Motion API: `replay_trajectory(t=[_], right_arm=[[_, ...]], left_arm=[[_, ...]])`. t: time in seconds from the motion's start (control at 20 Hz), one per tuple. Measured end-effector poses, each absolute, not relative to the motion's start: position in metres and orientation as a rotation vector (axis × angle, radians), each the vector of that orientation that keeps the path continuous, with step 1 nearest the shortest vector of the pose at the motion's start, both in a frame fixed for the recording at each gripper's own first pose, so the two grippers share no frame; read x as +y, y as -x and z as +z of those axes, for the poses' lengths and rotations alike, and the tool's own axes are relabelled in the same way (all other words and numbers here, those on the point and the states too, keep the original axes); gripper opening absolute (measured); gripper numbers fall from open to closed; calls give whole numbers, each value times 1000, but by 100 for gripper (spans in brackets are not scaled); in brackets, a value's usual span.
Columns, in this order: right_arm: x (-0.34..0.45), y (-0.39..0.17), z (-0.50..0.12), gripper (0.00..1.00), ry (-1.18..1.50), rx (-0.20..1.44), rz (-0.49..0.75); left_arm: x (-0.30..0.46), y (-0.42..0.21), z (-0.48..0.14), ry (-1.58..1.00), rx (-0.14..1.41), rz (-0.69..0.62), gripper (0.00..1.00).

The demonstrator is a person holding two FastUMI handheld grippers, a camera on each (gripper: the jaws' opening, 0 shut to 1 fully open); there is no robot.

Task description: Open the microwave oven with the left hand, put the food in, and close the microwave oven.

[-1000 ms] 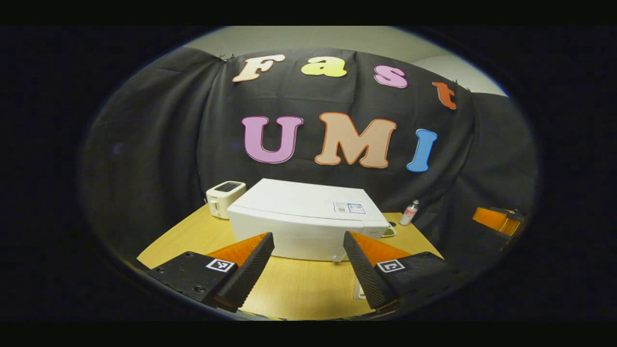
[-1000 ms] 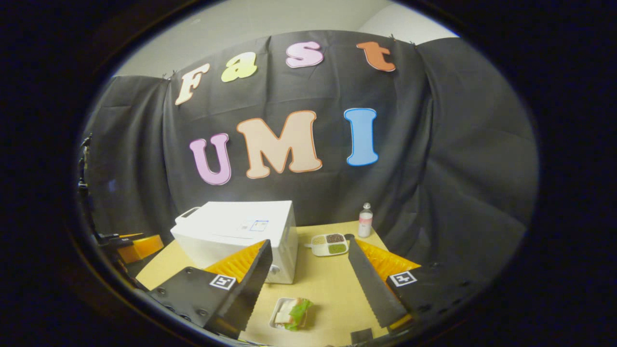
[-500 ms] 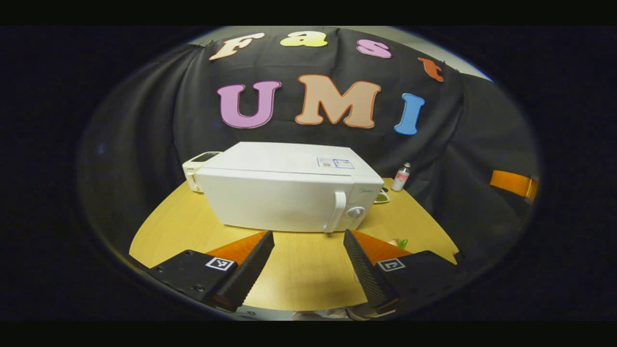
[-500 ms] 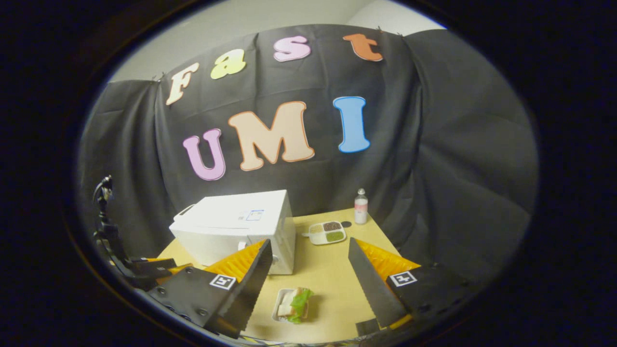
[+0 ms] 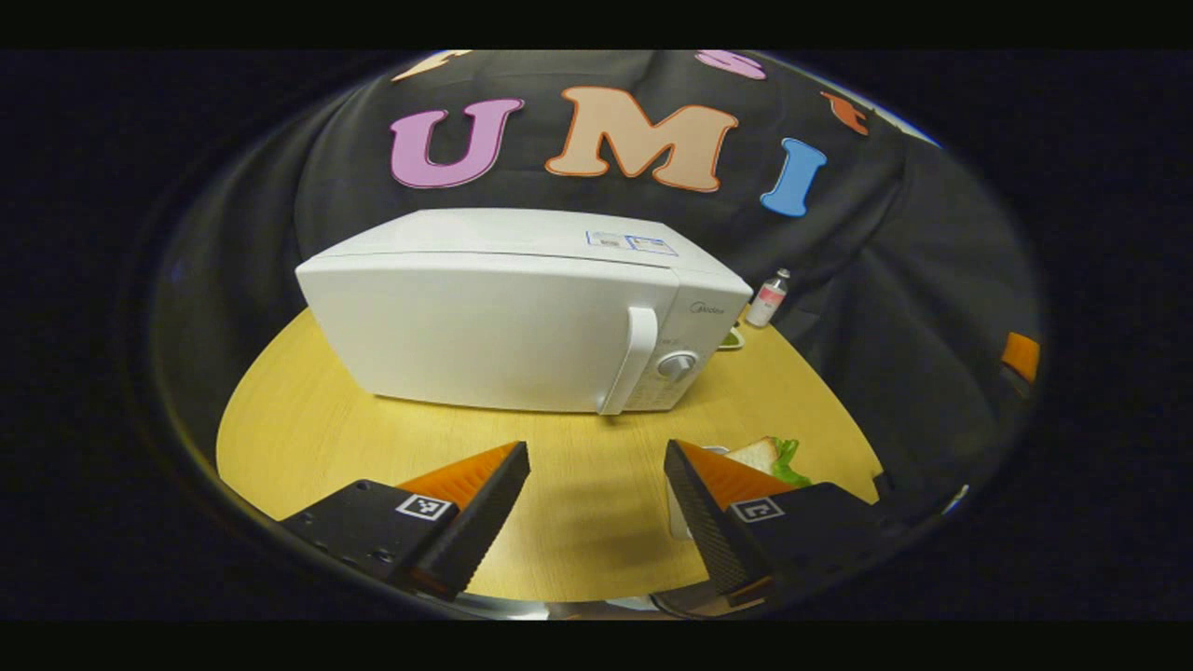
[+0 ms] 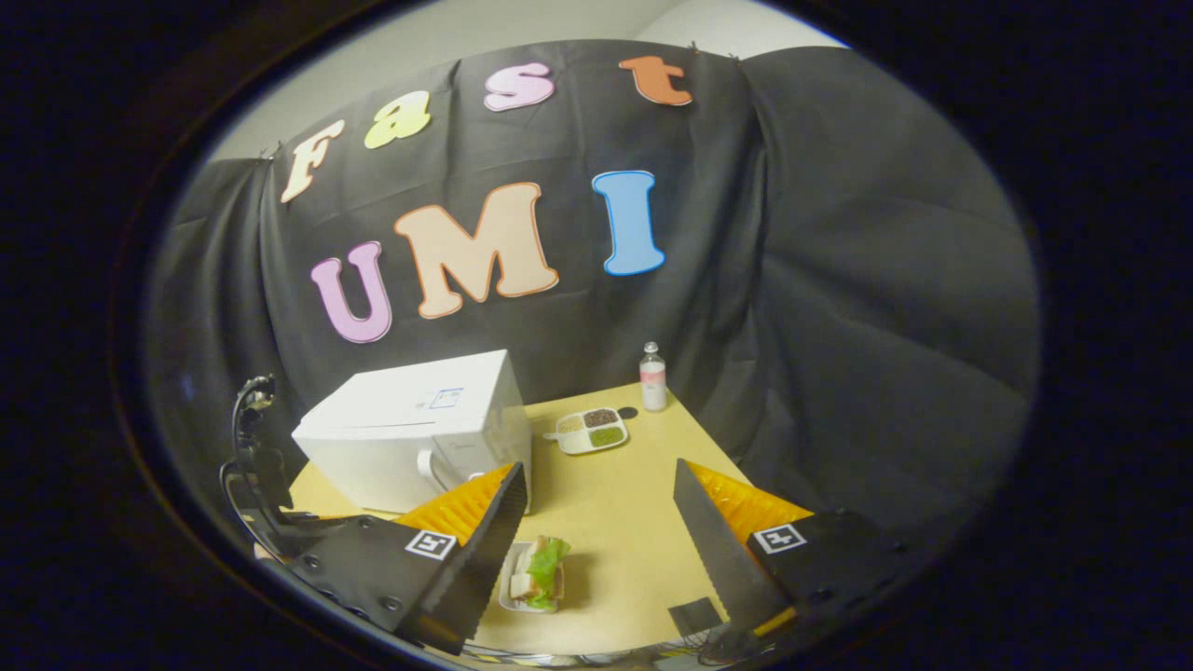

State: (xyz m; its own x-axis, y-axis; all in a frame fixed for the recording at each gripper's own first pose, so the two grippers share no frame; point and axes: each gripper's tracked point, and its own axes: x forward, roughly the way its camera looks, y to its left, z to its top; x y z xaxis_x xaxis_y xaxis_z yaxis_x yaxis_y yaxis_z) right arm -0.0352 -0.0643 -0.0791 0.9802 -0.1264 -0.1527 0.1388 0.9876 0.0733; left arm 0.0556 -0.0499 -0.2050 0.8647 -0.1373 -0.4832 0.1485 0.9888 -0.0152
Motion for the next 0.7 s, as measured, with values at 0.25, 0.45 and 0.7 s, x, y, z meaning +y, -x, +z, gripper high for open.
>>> replay_trajectory(t=[0.25, 0.45, 0.7], right_arm=[[-74, 36, -86, 99, -119, 145, -164], [-76, 37, -91, 99, -130, 147, -179], [-77, 37, -93, 99, -139, 149, -191]], left_arm=[[-68, -98, -216, -47, 511, -185, 90], [-75, -129, -224, -70, 520, -175, 88], [-83, -155, -240, -63, 556, -176, 83]])
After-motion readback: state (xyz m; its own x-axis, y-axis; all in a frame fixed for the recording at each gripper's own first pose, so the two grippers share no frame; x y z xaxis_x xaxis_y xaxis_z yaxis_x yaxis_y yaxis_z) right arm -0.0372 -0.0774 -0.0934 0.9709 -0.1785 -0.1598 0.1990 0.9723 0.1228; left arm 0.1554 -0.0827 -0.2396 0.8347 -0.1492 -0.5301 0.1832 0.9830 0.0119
